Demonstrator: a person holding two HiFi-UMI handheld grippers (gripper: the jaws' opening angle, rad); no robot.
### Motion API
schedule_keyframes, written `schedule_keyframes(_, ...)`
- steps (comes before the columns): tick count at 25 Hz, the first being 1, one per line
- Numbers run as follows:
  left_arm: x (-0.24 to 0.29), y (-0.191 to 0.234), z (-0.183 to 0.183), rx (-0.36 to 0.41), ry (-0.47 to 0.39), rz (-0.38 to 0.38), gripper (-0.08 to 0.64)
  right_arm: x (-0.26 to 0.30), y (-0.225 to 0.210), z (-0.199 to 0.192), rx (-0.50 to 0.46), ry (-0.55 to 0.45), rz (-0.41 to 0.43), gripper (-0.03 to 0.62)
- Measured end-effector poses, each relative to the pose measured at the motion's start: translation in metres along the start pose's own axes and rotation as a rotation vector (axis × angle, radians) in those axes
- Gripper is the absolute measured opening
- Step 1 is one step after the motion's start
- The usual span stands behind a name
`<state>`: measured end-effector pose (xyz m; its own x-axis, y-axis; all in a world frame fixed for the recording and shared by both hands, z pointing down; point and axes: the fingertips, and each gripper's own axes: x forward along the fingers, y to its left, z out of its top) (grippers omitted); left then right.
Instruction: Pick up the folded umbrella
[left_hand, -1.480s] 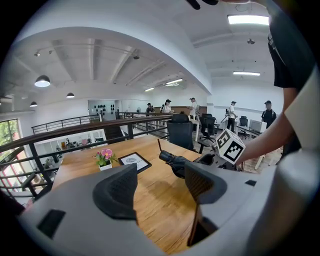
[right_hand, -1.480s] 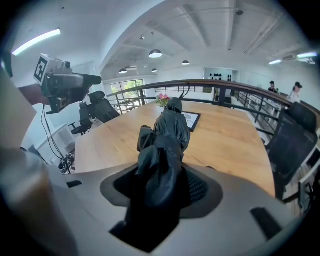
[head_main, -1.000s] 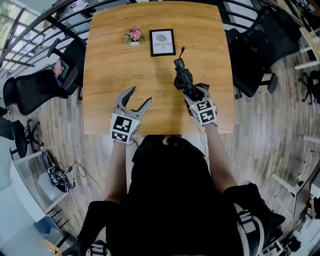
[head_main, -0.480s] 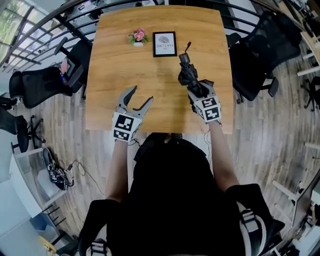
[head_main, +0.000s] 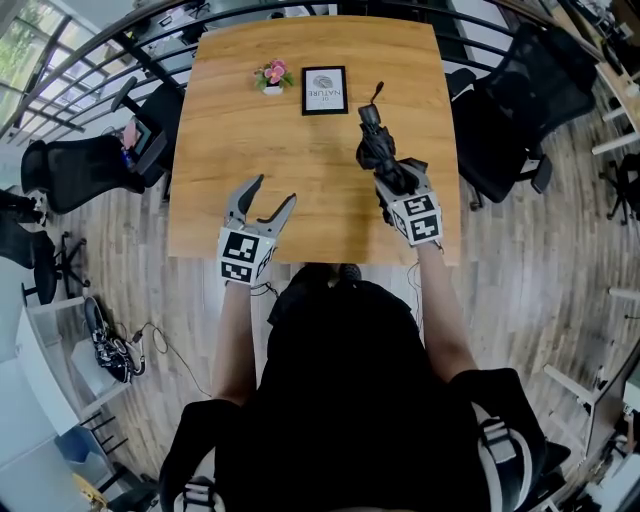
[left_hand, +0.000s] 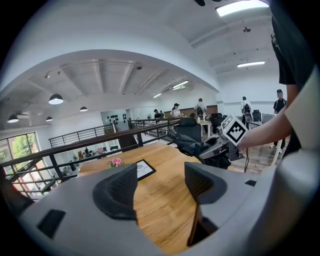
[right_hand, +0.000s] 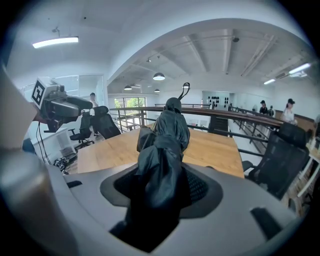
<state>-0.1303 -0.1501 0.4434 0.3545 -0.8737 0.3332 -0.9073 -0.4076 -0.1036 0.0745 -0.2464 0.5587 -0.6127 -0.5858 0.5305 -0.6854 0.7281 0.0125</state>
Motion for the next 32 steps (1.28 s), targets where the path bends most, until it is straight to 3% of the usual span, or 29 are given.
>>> schedule_keyframes(32, -0.014, -0.013, 0.009, -0.002, -0.036, 0.055, 0.311, -0.013, -0.010, -0.005, -0.032, -0.010, -0.010, 0.232)
